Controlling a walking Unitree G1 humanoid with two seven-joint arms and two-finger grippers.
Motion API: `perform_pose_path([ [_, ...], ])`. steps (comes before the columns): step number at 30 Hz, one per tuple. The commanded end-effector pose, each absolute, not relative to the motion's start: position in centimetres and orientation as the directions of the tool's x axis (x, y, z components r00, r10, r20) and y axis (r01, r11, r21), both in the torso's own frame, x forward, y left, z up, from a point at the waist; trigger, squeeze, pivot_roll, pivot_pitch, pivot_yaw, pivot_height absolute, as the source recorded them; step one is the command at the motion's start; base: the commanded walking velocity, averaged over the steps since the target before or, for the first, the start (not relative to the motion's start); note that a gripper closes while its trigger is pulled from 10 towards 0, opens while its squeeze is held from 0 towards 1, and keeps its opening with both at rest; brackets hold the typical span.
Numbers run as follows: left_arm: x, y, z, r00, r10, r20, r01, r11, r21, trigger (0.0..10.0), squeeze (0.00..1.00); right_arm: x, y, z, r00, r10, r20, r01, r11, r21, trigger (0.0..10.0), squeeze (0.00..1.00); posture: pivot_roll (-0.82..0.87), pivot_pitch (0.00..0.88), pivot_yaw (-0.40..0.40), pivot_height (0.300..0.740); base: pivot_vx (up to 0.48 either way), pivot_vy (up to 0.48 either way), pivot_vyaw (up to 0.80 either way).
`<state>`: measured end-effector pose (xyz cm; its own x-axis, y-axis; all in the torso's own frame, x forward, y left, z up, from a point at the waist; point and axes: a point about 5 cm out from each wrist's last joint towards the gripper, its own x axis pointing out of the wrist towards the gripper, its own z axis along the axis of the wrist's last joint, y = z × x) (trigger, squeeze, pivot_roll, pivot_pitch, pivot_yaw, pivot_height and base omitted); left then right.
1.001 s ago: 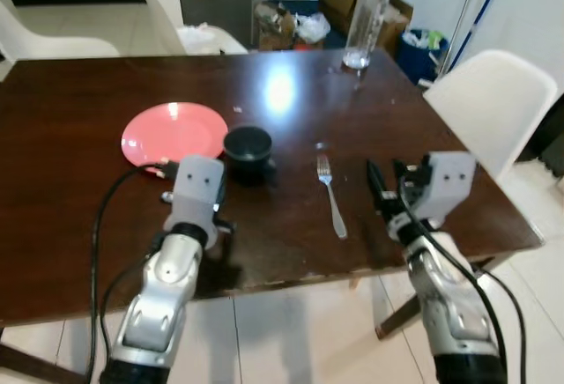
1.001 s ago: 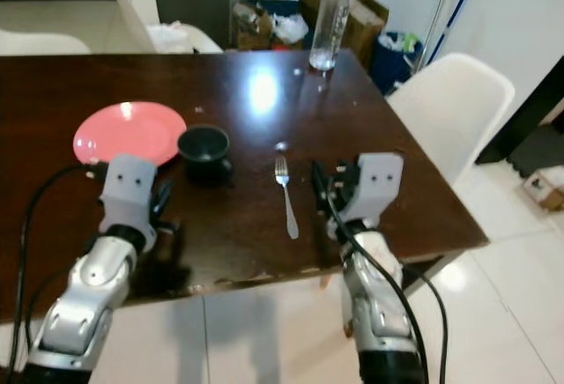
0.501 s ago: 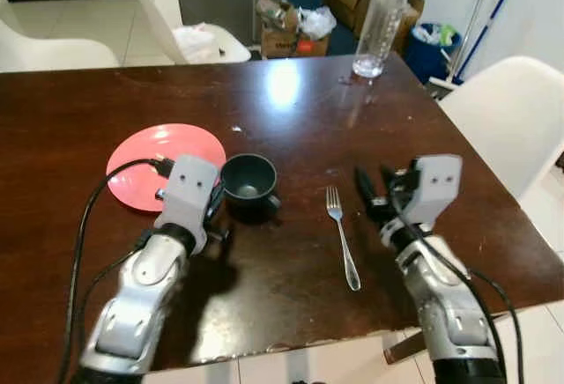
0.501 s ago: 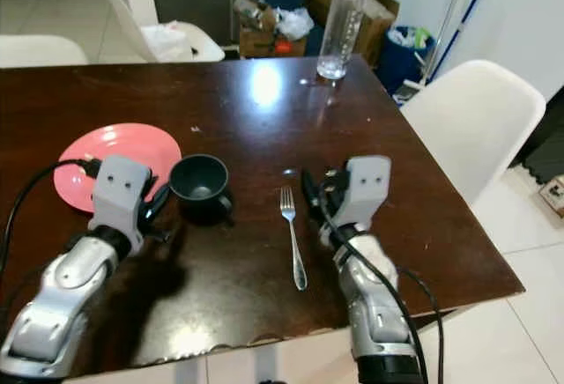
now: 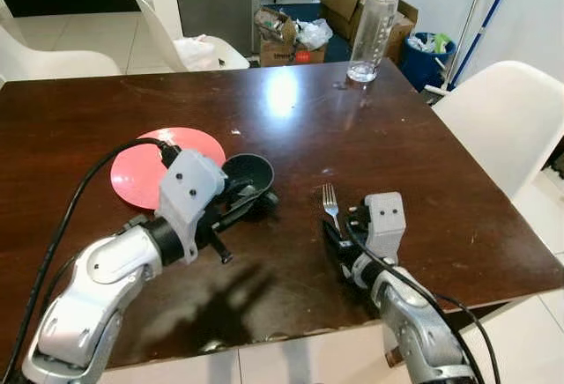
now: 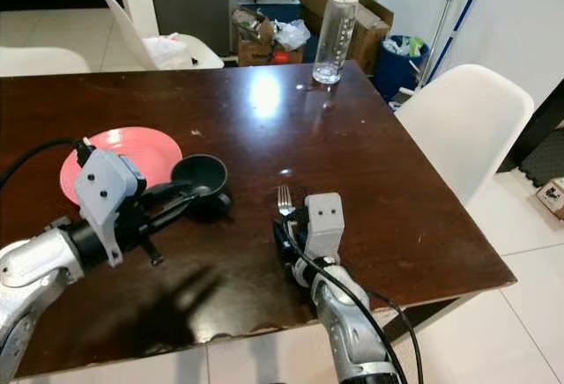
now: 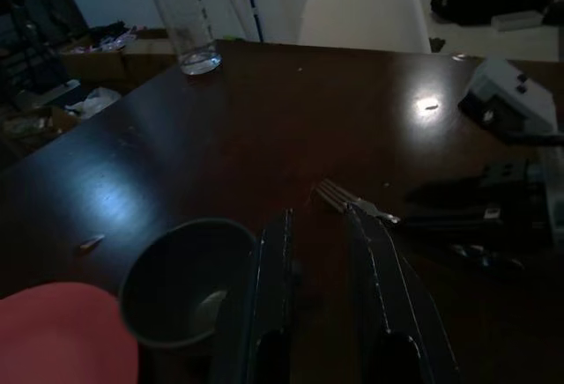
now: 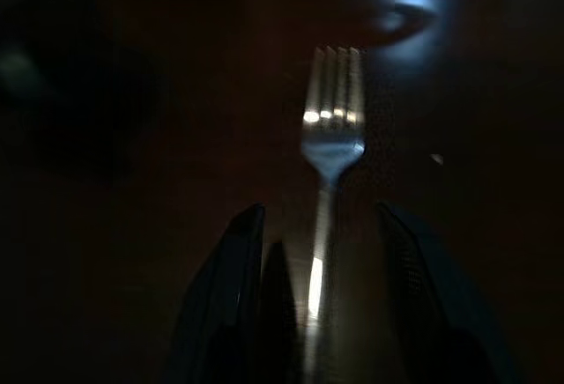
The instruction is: Setting the table
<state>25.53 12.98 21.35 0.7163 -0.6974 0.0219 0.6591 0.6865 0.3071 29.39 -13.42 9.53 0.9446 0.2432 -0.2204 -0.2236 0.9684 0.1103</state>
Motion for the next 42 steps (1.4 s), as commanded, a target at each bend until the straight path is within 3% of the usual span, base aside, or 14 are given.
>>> perform_pose_path([
  [1,25.4,12.8,21.1,0.706,-0.708,0.004,0.674,0.674,0.303,10.0,0.0,29.5,-13.6,9.3,0.943,0.227,-0.246,-0.207,0.973,0.103,10.0,0.0,0.0,0.065,0.024,0.74,0.0,0.0,0.0],
  [11,25.2,13.0,21.3,0.695,-0.719,-0.013,0.691,0.662,0.29,10.0,0.0,29.5,-13.1,8.7,0.93,0.222,-0.295,-0.194,0.974,0.12,10.0,0.0,0.0,0.062,0.025,0.74,0.0,0.0,0.0],
  [18,25.3,12.7,21.4,0.696,-0.718,-0.009,0.689,0.664,0.29,10.0,0.0,29.5,-13.3,6.0,0.865,0.239,-0.44,-0.178,0.968,0.176,10.0,0.0,0.01,0.064,0.026,0.74,0.0,0.0,0.0],
  [19,25.3,12.7,21.4,0.698,-0.716,-0.007,0.687,0.667,0.289,10.0,0.0,29.5,-13.4,5.5,0.85,0.233,-0.472,-0.173,0.971,0.167,8.1,0.0,0.02,0.065,0.022,0.74,0.0,0.0,0.0],
  [20,25.3,12.7,21.4,0.698,-0.716,-0.007,0.687,0.667,0.289,10.0,0.0,29.5,-13.4,5.5,0.85,0.233,-0.472,-0.173,0.971,0.167,8.1,0.0,0.02,0.065,0.022,0.74,0.0,0.0,0.0],
  [21,25.3,12.8,21.4,0.7,-0.714,-0.006,0.685,0.669,0.289,10.0,0.0,29.4,-13.6,5.1,0.838,0.223,-0.497,-0.169,0.974,0.153,4.7,0.0,0.02,0.068,0.02,0.74,0.0,0.0,0.0],
  [22,25.3,12.8,21.4,0.702,-0.713,-0.005,0.683,0.671,0.288,10.0,0.0,29.4,-13.8,4.8,0.83,0.214,-0.514,-0.162,0.976,0.145,2.9,0.0,0.02,0.068,0.02,0.74,0.0,0.0,0.0],
  [23,25.3,12.8,21.4,0.703,-0.711,-0.003,0.681,0.673,0.287,10.0,0.0,29.3,-13.9,4.6,0.823,0.208,-0.528,-0.158,0.978,0.138,0.0,0.0,0.02,0.069,0.019,0.74,0.0,0.0,0.0],
  [37,25.3,12.6,21.5,0.71,-0.705,0.0,0.675,0.68,0.285,10.0,0.0,29.1,-14.5,3.8,0.819,0.17,-0.548,-0.105,0.983,0.148,0.0,0.0,0.02,0.077,0.026,0.74,0.0,0.0,0.0],
  [42,25.4,12.5,21.4,0.711,-0.703,0.0,0.674,0.682,0.283,10.0,0.0,29.5,-15.0,4.7,0.861,0.124,-0.493,-0.062,0.988,0.141,0.0,0.0,0.02,0.079,0.026,0.74,0.0,0.0,0.0],
])
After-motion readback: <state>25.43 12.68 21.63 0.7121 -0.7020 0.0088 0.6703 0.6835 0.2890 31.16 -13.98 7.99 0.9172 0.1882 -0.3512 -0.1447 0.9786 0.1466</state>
